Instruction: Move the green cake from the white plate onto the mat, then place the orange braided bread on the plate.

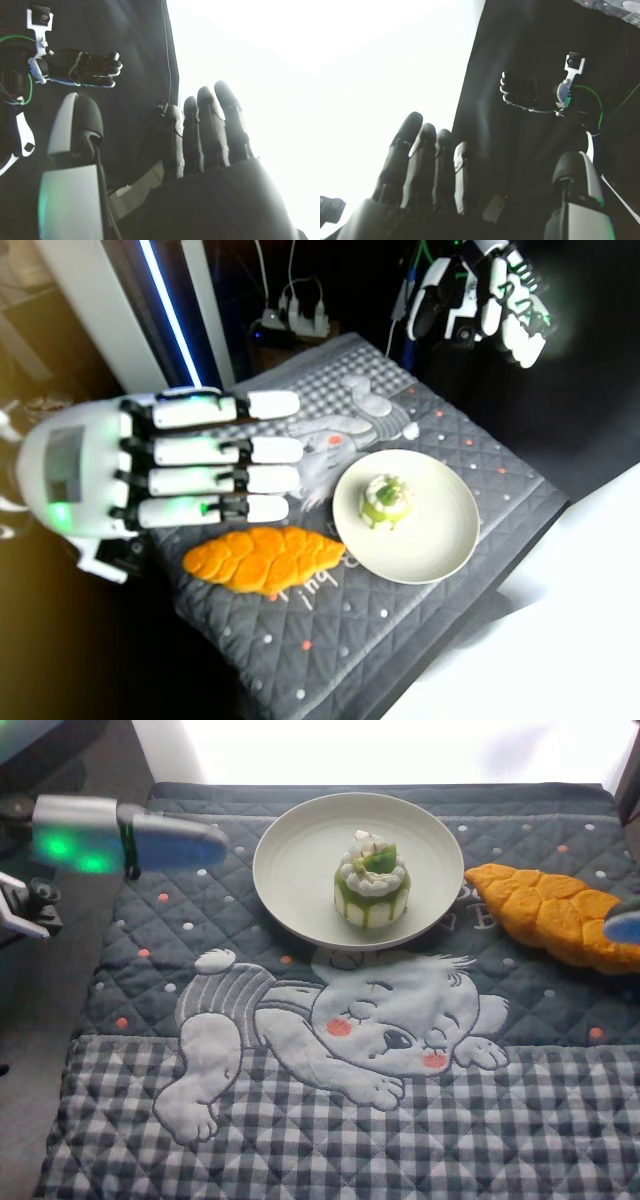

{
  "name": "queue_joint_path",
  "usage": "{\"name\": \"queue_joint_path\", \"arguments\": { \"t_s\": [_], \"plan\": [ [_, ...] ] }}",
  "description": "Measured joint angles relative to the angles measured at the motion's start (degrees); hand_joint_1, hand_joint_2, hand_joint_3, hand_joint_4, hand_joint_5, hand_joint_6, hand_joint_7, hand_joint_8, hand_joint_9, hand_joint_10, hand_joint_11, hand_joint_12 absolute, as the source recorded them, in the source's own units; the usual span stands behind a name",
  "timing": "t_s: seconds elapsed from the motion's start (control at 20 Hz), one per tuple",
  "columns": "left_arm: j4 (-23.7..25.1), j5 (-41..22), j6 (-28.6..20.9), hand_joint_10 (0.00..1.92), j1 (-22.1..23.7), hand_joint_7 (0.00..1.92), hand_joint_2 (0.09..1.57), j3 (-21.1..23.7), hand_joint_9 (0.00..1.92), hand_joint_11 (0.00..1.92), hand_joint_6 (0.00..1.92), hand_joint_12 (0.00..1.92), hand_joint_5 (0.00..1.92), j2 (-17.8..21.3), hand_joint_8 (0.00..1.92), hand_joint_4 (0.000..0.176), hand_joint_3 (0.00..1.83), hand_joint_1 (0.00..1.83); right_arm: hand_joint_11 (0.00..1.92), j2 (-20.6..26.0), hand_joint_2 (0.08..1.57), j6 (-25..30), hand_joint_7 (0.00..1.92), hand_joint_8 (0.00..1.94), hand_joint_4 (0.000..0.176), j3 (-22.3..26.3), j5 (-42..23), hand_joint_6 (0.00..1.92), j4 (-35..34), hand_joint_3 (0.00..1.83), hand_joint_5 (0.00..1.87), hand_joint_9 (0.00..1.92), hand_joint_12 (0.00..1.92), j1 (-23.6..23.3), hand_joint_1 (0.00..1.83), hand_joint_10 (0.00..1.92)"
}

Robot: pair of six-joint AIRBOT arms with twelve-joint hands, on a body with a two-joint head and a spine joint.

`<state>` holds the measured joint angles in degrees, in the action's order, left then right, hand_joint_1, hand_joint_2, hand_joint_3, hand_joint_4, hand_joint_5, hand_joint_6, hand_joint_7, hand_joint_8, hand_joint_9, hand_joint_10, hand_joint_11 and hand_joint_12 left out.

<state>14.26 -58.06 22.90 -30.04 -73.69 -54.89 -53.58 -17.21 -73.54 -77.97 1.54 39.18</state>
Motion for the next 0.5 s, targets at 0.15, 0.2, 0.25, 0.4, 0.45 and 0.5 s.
{"name": "queue_joint_path", "arguments": {
  "t_s": [0.15,0.2,0.25,0.4,0.45,0.5],
  "plan": [
    [2.5,2.4,-0.3,0.01,1.7,0.29,0.94,-0.8,0.24,0.0,0.0,0.54,0.3,-1.0,0.0,0.01,0.0,0.6,0.13,-0.2,0.65,0.0,0.22,0.0,0.081,0.0,0.1,0.0,0.0,0.0,0.17,0.26,0.43,0.0,0.87,0.0],
    [4.0,4.3,-1.3,0.0,3.0,0.27,0.93,-1.7,0.23,0.02,0.0,0.48,0.29,-1.6,0.0,0.024,0.0,0.61,0.15,-0.3,0.65,0.0,0.23,0.01,0.071,0.0,0.1,0.0,0.0,0.0,0.18,0.27,0.43,0.0,0.88,0.01],
    [5.5,5.7,-2.4,0.0,4.0,0.23,0.9,-2.7,0.19,0.02,0.0,0.38,0.27,-2.1,0.0,0.06,0.0,0.63,0.17,-0.8,0.66,0.0,0.23,0.01,0.085,-0.3,0.0,0.01,0.0,0.01,0.19,0.28,0.44,0.0,0.89,0.01],
    [12.2,11.3,-6.3,0.01,7.5,0.26,0.91,-4.3,0.24,0.08,0.0,0.41,0.32,-3.2,0.0,0.033,0.0,0.65,0.1,-2.1,0.68,0.0,0.24,0.0,0.095,-0.7,0.9,0.0,1.1,0.0,0.22,0.28,0.62,0.0,0.92,0.0],
    [15.1,13.1,-7.8,0.01,8.6,0.27,0.9,-4.7,0.26,0.08,0.0,0.41,0.32,-3.7,0.0,0.066,0.0,0.64,0.09,-2.3,0.65,0.0,0.24,0.0,0.117,-0.7,0.9,0.0,1.3,0.0,0.23,0.27,0.68,0.0,0.94,0.0],
    [18.5,14.9,-9.9,0.0,9.9,0.28,0.89,-5.5,0.26,0.03,0.0,0.51,0.33,-4.7,0.0,0.075,0.0,0.64,0.11,-2.3,0.64,0.0,0.23,0.0,0.13,-0.7,0.9,0.0,1.3,0.0,0.23,0.27,0.7,0.0,0.94,0.0]
  ]
}}
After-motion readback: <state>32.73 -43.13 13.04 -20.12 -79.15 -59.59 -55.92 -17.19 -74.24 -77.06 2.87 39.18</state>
